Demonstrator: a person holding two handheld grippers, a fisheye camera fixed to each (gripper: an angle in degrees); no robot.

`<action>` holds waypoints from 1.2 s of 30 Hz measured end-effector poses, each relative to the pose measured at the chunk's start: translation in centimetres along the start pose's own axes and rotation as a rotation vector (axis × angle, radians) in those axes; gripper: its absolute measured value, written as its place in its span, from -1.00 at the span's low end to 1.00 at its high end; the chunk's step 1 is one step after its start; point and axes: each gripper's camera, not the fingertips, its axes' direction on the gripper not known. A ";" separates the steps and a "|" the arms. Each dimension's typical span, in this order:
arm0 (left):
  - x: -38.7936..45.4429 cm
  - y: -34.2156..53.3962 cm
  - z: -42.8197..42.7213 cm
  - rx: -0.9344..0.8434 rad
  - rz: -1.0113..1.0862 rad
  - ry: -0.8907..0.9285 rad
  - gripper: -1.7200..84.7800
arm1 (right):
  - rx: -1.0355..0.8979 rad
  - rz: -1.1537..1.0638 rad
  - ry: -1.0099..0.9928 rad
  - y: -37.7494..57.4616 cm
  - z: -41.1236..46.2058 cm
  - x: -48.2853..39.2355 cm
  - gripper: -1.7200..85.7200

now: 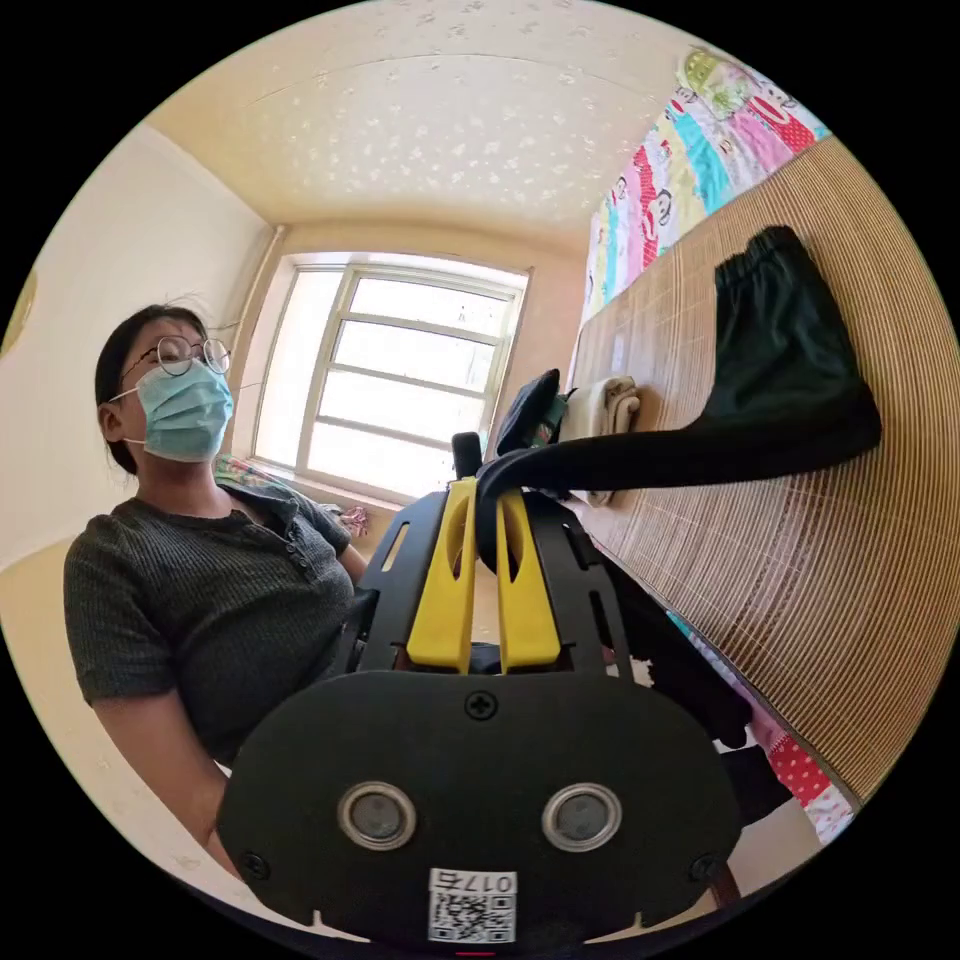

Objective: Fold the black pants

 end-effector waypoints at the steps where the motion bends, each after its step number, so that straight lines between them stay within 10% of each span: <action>1: 3.6 -0.7 -0.7 0.015 0.074 0.020 -0.87 | 0.006 -0.074 -0.010 0.1 0.2 -4.0 -0.93; 12: 23.4 -10.1 -3.6 0.177 0.427 -0.101 -0.87 | 0.039 -0.396 0.170 -6.9 0.8 -25.1 -0.95; 22: 11.3 -17.6 0.4 0.159 0.099 -0.495 -0.86 | -0.020 -0.131 0.510 -18.7 5.1 -10.2 -0.95; 31: -6.7 -1.4 12.8 -0.382 -0.370 -0.656 -0.83 | -0.237 0.449 0.662 3.4 11.1 13.7 -0.81; 36: -11.2 2.3 12.3 -0.337 -0.568 -0.648 -0.65 | -0.224 0.673 0.560 10.3 9.3 20.0 -0.67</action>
